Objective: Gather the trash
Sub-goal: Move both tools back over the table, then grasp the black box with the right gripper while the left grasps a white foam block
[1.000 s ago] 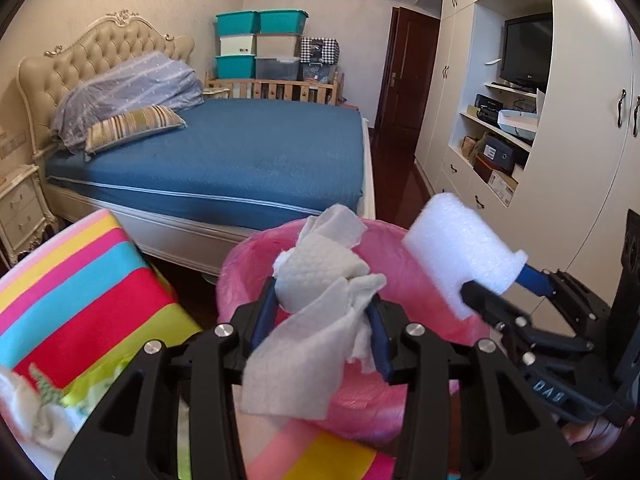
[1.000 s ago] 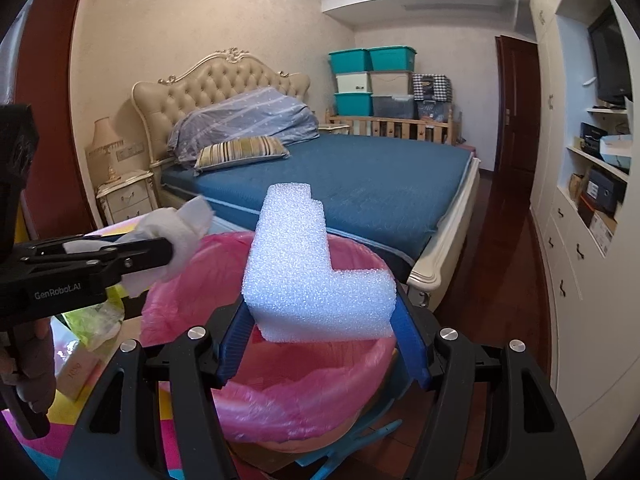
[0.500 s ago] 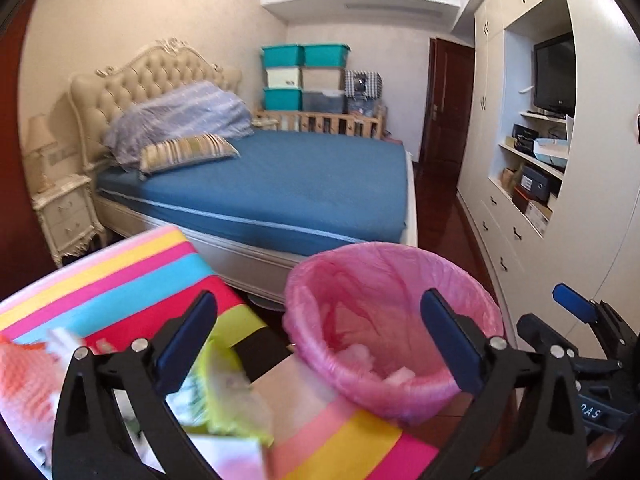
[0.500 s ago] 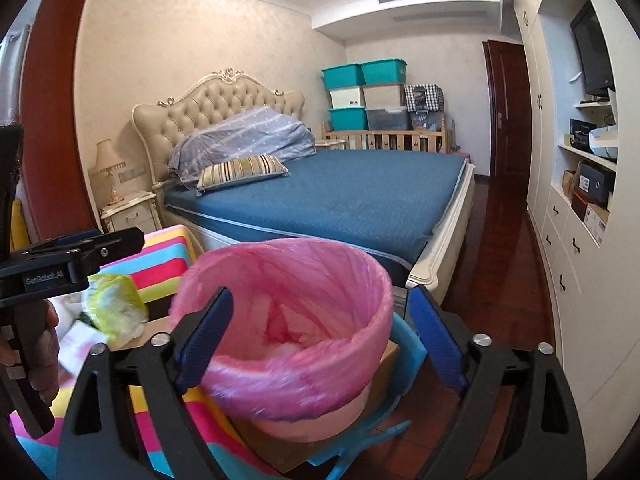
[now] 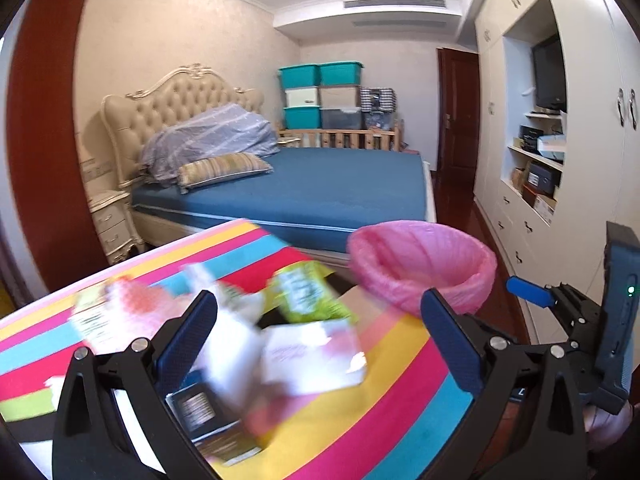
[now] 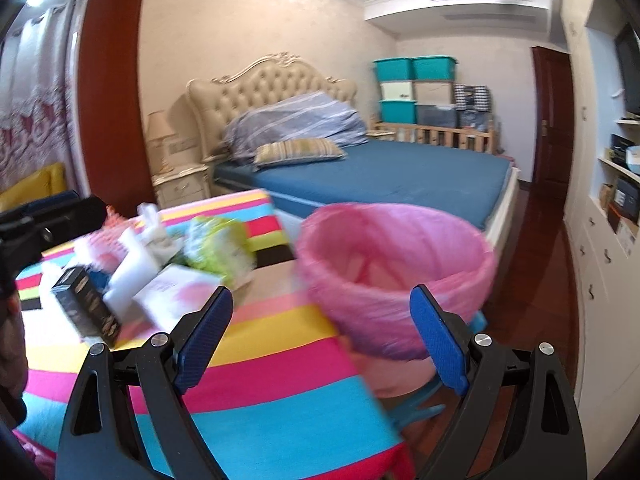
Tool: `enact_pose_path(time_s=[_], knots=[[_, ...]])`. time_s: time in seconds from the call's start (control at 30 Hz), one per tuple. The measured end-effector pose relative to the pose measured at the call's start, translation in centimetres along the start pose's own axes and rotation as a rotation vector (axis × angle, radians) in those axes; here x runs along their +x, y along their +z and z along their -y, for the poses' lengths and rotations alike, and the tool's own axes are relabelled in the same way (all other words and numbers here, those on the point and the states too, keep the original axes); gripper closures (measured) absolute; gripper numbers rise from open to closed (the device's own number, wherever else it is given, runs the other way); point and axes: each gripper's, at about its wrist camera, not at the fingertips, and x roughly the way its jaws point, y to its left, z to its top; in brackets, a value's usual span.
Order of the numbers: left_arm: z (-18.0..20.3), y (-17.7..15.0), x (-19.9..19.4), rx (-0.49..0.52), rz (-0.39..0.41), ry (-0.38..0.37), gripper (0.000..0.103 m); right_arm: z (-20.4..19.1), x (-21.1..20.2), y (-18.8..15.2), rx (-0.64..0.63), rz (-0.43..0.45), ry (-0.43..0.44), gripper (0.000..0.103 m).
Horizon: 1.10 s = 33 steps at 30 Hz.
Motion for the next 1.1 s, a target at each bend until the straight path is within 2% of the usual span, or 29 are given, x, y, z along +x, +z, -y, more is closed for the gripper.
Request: enact_pose_path(time_s=[0.27, 0.5, 0.6, 0.87, 1.1], knots=[[-6.9, -3.7, -4.2, -0.086, -0.024, 0.160, 0.004, -4.2, 0.6, -1.2, -0.040, -0.046, 0.063, 0.018], [-11.5, -7.2, -5.7, -0.173, -0.086, 0.233, 0.004, -7.4, 0.6, -2.2, -0.082, -0.080, 0.118, 0.018], [-13.0, -8.3, -6.1, -0.180, -0.110, 0.269, 0.004, -9.3, 0.5, -2.4, -0.113, -0.087, 0.151, 0.018], [-15.1, -10.2, -7.6, -0.170, -0.145, 0.339, 0.005, -14.4, 0.4, -2.2, -0.186, -0.081, 0.224, 0.018], [-16.2, -11.2, -8.6, -0.190, -0.152, 0.328, 0.005, -18.0, 1.8, -1.9, -0.230, -0.091, 0.226, 0.018]])
